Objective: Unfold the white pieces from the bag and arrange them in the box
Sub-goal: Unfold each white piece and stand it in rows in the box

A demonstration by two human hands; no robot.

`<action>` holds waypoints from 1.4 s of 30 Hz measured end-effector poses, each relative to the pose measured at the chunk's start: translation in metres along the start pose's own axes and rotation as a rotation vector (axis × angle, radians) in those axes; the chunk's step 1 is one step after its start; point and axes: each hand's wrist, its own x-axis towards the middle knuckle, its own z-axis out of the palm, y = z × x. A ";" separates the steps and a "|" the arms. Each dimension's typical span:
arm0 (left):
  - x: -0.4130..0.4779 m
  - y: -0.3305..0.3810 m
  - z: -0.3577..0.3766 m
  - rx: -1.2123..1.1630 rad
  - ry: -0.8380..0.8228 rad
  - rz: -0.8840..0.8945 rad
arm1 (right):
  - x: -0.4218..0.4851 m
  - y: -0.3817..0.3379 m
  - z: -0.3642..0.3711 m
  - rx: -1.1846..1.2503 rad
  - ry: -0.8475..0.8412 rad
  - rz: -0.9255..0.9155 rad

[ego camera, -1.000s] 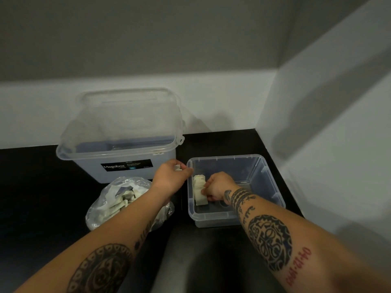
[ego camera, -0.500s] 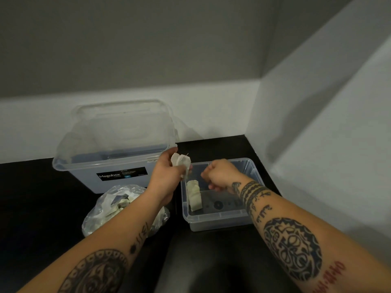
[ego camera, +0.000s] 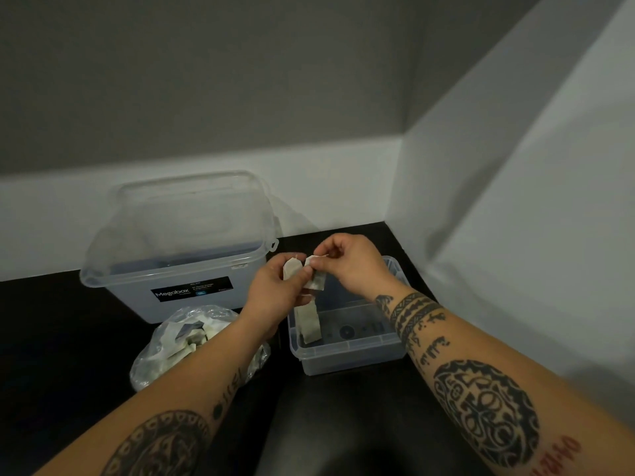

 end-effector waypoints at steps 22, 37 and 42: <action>0.004 0.000 -0.005 0.008 0.051 0.012 | 0.001 0.009 0.002 0.056 -0.016 -0.052; 0.012 -0.032 -0.015 0.510 0.168 -0.090 | -0.008 0.048 0.025 -0.251 -0.334 0.298; 0.012 -0.042 -0.014 0.476 0.174 -0.155 | -0.004 0.066 0.050 -0.339 -0.435 0.449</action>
